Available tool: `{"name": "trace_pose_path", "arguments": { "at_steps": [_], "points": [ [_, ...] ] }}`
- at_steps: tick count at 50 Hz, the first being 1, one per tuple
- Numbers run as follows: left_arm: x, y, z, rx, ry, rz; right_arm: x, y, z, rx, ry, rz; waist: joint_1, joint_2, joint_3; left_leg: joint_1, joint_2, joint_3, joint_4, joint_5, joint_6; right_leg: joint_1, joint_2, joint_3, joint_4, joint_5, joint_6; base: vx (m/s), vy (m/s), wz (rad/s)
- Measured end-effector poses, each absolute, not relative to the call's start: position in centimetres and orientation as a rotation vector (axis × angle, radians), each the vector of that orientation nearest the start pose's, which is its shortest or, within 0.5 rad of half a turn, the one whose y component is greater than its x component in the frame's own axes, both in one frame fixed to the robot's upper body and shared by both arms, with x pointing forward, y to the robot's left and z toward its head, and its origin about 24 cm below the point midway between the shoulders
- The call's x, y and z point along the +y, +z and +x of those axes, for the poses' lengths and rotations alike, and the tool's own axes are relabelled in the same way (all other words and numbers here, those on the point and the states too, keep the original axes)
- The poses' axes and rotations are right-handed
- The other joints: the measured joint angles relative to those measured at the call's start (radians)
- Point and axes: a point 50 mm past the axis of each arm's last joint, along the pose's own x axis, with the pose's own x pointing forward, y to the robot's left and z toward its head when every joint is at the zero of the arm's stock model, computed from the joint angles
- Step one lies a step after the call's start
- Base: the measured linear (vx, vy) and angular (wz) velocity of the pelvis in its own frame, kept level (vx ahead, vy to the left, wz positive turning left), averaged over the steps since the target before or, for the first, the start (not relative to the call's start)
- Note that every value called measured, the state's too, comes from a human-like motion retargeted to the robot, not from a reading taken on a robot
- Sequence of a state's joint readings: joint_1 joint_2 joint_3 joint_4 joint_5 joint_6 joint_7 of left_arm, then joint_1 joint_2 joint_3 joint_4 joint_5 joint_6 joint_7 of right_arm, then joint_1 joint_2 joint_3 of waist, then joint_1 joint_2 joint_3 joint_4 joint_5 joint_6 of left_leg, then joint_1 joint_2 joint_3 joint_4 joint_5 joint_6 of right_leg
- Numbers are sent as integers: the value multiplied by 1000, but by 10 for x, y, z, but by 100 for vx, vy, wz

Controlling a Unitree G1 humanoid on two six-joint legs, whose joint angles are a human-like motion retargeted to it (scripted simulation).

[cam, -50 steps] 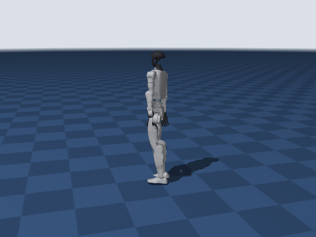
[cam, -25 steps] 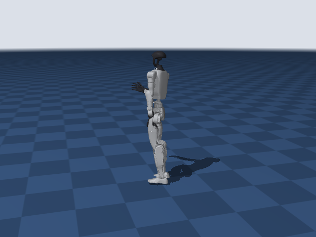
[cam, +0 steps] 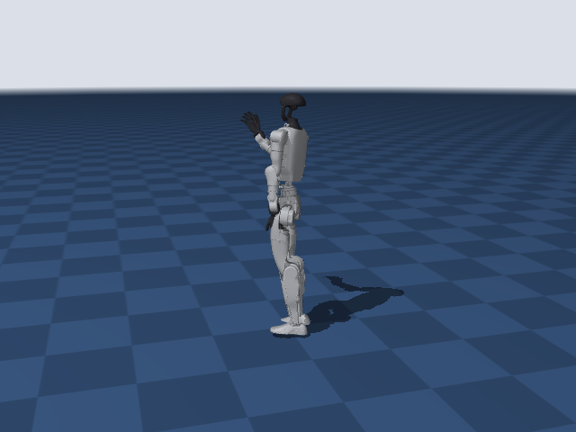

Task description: Upper body actions

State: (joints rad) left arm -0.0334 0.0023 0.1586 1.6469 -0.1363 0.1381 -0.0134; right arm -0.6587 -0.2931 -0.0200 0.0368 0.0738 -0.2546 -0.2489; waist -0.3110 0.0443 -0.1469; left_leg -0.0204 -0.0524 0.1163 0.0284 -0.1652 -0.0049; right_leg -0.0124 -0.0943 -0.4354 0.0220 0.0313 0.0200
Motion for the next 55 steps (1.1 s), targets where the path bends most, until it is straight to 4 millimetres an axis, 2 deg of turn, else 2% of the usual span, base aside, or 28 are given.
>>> {"name": "trace_pose_path", "arguments": {
  "at_steps": [7,15,18,20,22,24,27,29,32,35,37,40,44,49,55],
  "points": [
    [148,-179,-8,1752,208,-248,-162,264,303,-962,-70,-108,-7,6,-1,3,1,2,2,-3,-1,2,2,4,1,-2,-1,0,0,0],
    [148,-180,-2,1730,207,-250,-168,291,260,-1195,-53,-63,-15,12,9,-4,3,4,2,-2,-1,-5,2,7,1,1,1,0,0,0],
    [147,-180,1,1721,202,-248,-176,293,244,-1250,-51,-72,-16,11,14,-7,3,4,2,-1,0,-8,1,8,1,2,1,0,0,0],
    [147,-180,4,1715,199,-246,-181,288,235,-1244,-7,-134,-13,7,16,-9,3,3,3,-1,0,-10,1,8,2,2,1,0,0,0],
    [147,-180,6,1711,198,-246,-183,275,232,-1170,111,-267,-11,3,17,-12,2,1,3,0,0,-11,1,7,2,2,1,0,0,0],
    [146,-180,7,1706,195,-248,-186,251,235,-1004,272,-445,-9,-1,19,-13,2,-1,3,1,1,-11,1,5,1,2,1,0,0,0],
    [144,-180,9,1697,188,-249,-196,197,240,-614,475,-711,-4,-6,24,-15,2,-5,3,2,1,-9,2,1,0,1,1,0,0,0],
    [144,-180,9,1696,182,-247,-207,155,239,-332,549,-858,0,-11,26,-16,3,-6,3,3,1,-8,3,-1,-1,0,1,0,0,0],
    [144,-180,6,1703,176,-243,-221,99,228,47,671,-1079,2,-15,29,-14,4,-5,2,3,0,-7,5,-1,-1,0,0,0,0,0],
    [144,-180,2,1715,175,-247,-225,57,214,315,795,-1241,-1,-15,37,-6,5,-1,1,2,0,-3,7,2,-1,1,-1,0,0,0],
    [143,-180,-1,1724,174,-247,-220,41,209,358,832,-1230,-3,-12,42,-1,7,3,0,1,-1,-2,9,7,-1,2,-2,0,0,0],
    [144,-180,-3,1734,174,-244,-207,29,205,322,833,-1153,-8,-7,44,2,9,7,-1,1,-2,-2,11,12,-2,4,-3,0,0,0],
    [145,-180,-4,1737,179,-244,-194,30,209,225,781,-1010,-12,0,40,0,11,8,-1,1,-2,-5,12,13,-3,6,-3,0,0,0],
    [148,-180,1,1725,183,-235,-180,57,227,-18,647,-715,-18,5,41,-2,10,9,1,1,-1,-7,12,13,-2,7,-3,0,0,0],
    [148,-180,6,1709,185,-232,-161,112,248,-413,471,-117,-6,6,35,-3,6,8,2,2,0,-7,9,11,-2,7,-4,0,0,0]
  ]
}}
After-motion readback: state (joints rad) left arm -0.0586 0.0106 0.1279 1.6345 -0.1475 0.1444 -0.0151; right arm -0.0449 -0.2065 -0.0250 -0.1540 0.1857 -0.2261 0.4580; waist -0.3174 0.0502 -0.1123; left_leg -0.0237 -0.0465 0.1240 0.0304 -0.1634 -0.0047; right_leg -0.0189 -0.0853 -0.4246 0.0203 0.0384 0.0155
